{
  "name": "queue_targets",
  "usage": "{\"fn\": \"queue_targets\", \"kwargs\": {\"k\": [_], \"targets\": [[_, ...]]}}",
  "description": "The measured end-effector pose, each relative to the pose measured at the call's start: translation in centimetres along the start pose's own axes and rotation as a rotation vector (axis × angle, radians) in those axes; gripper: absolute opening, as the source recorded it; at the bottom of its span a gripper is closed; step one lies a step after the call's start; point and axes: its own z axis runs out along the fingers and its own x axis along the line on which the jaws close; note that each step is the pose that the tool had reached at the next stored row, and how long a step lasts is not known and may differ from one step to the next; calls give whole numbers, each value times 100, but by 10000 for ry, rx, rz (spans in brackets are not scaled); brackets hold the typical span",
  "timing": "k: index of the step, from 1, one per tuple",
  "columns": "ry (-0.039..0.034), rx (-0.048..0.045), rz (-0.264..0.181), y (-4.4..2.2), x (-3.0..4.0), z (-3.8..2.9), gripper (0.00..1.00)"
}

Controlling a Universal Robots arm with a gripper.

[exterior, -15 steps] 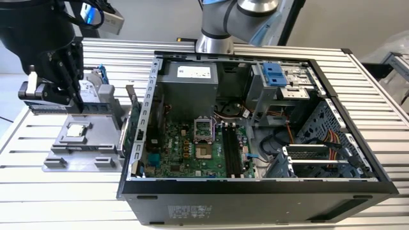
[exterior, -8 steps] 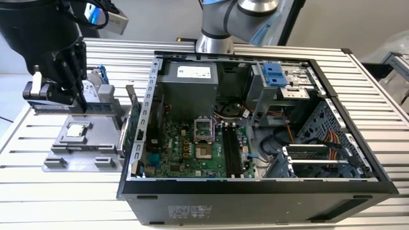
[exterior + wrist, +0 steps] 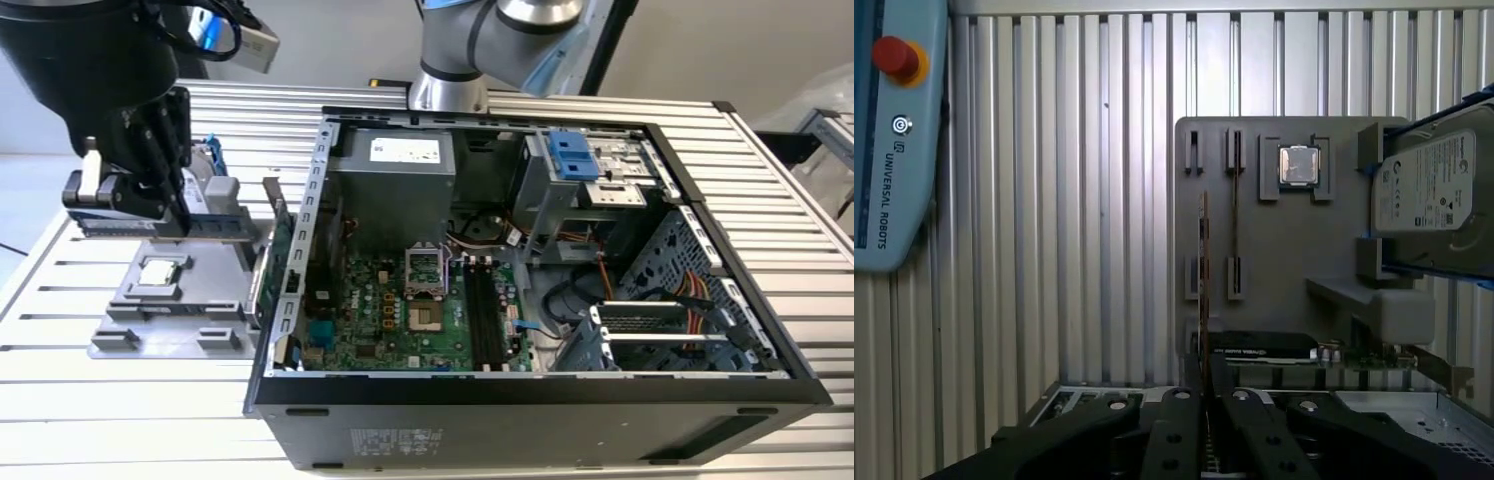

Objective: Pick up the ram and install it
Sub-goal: 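Pick up the ram and move it above insertion slot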

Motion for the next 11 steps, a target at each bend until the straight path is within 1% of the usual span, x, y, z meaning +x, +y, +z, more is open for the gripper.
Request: {"fn": "queue_targets", "kwargs": {"k": [11], "targets": [[0, 0, 0, -110, -2, -4, 0]]}}
